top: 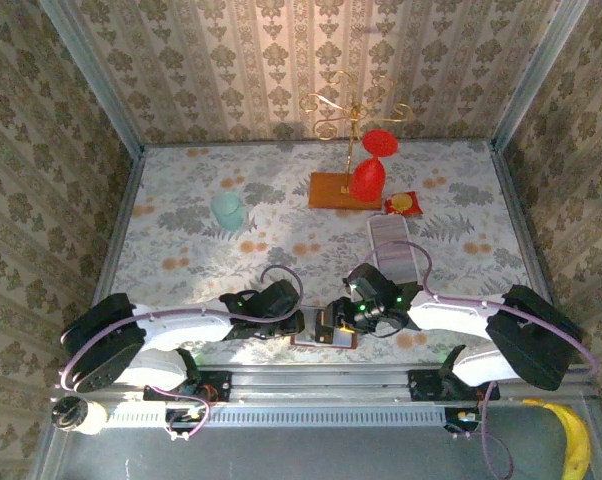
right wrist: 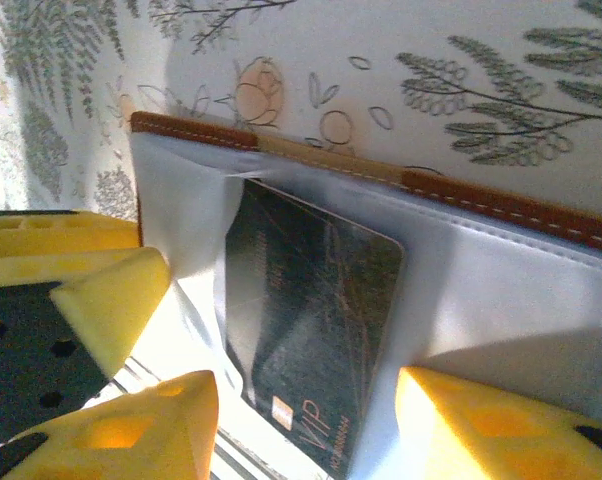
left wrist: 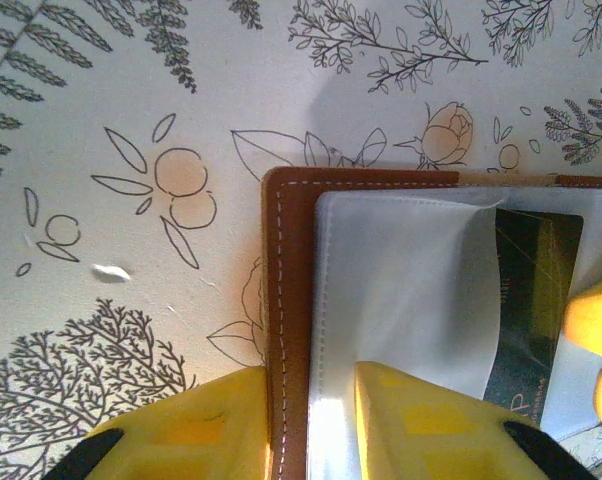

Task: Put the credit cards into the card holder
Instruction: Insert the credit card into the card slot.

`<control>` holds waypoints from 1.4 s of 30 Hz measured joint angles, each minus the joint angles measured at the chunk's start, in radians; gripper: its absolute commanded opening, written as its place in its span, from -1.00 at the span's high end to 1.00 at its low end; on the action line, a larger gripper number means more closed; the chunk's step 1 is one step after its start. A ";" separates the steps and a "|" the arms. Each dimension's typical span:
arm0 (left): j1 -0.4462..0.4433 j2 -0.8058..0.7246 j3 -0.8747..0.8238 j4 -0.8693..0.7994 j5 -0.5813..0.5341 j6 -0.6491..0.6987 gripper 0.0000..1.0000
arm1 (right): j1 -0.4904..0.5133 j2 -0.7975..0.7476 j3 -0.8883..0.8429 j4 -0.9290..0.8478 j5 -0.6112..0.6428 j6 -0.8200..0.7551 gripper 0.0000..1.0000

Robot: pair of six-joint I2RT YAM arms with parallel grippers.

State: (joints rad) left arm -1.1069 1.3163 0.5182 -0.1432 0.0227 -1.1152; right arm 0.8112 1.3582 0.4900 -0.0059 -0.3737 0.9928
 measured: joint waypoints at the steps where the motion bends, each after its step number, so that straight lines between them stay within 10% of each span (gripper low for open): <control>1: 0.000 0.000 0.000 0.000 0.000 0.000 0.44 | 0.003 0.000 0.000 -0.005 0.005 -0.002 0.17; 11: -0.003 0.000 0.000 0.001 0.000 0.000 0.40 | 0.047 0.092 0.061 -0.025 0.029 -0.002 0.65; 30: -0.006 -0.042 -0.021 0.010 -0.008 -0.008 0.21 | 0.097 0.065 0.121 -0.114 0.122 -0.019 0.35; 42: -0.006 -0.057 -0.035 0.010 -0.011 -0.015 0.42 | 0.106 0.052 0.106 -0.163 0.165 -0.028 0.92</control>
State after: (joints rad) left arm -1.1133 1.2591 0.4831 -0.1329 0.0113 -1.1305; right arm 0.9169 1.4105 0.5964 -0.1692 -0.2089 0.9649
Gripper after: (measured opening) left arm 0.291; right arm 0.054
